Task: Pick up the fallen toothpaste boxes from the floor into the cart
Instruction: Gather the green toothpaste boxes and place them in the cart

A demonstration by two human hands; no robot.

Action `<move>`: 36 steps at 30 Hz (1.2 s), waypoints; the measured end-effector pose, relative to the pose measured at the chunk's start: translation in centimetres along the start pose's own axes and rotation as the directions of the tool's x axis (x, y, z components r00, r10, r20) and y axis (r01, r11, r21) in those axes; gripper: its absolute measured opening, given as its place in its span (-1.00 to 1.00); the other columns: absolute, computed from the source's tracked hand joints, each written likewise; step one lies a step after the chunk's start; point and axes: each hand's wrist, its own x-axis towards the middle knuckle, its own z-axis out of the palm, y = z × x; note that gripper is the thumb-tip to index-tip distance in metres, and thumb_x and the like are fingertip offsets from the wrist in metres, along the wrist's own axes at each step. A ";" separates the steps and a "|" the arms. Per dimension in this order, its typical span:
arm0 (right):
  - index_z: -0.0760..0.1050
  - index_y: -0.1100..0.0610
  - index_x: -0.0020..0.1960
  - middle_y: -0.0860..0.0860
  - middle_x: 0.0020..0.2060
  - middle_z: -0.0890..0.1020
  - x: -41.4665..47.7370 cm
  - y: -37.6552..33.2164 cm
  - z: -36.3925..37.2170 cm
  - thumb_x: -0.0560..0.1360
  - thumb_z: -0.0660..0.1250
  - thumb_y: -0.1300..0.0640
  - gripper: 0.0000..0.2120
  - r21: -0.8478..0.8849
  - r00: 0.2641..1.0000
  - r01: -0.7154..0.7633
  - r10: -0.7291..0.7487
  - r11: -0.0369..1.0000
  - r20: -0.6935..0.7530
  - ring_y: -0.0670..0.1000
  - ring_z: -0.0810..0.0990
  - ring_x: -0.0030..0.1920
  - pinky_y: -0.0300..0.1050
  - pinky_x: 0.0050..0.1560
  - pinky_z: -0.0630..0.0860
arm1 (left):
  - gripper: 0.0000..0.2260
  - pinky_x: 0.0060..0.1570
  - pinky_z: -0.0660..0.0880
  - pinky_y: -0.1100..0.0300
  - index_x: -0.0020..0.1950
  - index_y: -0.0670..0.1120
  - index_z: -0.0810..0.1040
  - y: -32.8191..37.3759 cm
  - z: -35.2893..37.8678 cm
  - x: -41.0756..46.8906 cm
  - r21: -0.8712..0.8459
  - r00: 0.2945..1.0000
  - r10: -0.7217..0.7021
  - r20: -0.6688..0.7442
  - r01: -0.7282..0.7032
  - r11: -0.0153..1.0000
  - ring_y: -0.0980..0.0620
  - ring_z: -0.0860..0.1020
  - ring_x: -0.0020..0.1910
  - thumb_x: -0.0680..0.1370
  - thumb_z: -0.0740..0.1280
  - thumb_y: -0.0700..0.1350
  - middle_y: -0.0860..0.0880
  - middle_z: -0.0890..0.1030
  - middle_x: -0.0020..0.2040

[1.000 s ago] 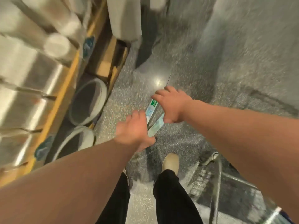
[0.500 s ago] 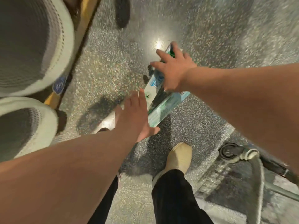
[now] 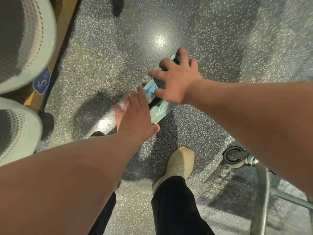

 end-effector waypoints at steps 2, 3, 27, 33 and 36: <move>0.10 -0.31 0.55 0.02 0.51 0.25 -0.2 -0.2 0.2 0.37 0.14 -0.45 -0.23 -0.044 0.999 0.030 -0.029 0.999 0.028 0.37 -0.15 0.54 0.49 0.42 -0.04 | 0.22 0.42 0.26 -0.24 0.59 -0.23 -0.30 -0.1 -0.2 0.4 0.003 1.000 0.018 0.001 -0.018 1.000 -0.20 0.15 0.58 0.39 0.42 0.40 -0.24 0.06 0.60; 0.04 -0.29 0.56 0.06 0.55 0.19 -0.2 -0.3 0.4 0.33 0.20 -0.48 -0.14 -0.100 0.997 0.061 -0.056 0.993 0.051 0.35 -0.20 0.56 0.53 0.41 -0.12 | 0.21 0.40 0.30 -0.22 0.59 -0.23 -0.24 -0.1 -0.3 0.6 0.003 1.000 0.023 -0.009 -0.023 1.000 -0.21 0.22 0.55 0.38 0.44 0.41 -0.23 0.13 0.58; 0.08 0.07 0.54 0.15 0.25 0.42 -12.8 0.0 -5.0 0.29 0.49 -0.03 -0.05 -0.160 0.990 0.063 -0.082 0.985 -0.113 0.22 0.38 0.29 0.24 0.42 0.22 | -0.20 -0.05 0.50 -0.09 0.48 -0.01 0.16 1.9 -11.9 -7.5 0.248 0.979 0.176 -0.104 -0.146 0.958 -0.13 0.49 -0.06 0.36 0.50 0.02 -0.10 0.44 0.02; 0.12 0.04 0.49 0.09 0.22 0.42 -29.7 1.0 -21.4 0.27 0.50 -0.07 -0.08 -0.034 0.968 -0.090 0.079 0.995 -0.237 0.18 0.38 0.26 0.20 0.35 0.24 | -0.14 0.14 0.38 -0.16 0.54 0.00 -0.02 6.9 -30.7 -21.4 0.391 0.936 0.326 -0.133 -0.253 0.885 -0.19 0.42 0.23 0.41 0.42 0.14 -0.12 0.34 0.28; 0.22 0.04 0.40 0.08 0.16 0.45 -39.8 1.2 -29.0 0.22 0.53 -0.14 -0.13 0.016 0.932 -0.161 0.158 0.987 -0.325 0.17 0.42 0.19 0.19 0.27 0.30 | -0.20 0.06 0.38 -0.09 0.46 -0.01 0.09 9.7 -39.5 -29.8 0.429 0.879 0.432 -0.202 -0.317 0.846 -0.15 0.45 0.18 0.36 0.42 0.16 -0.07 0.39 0.22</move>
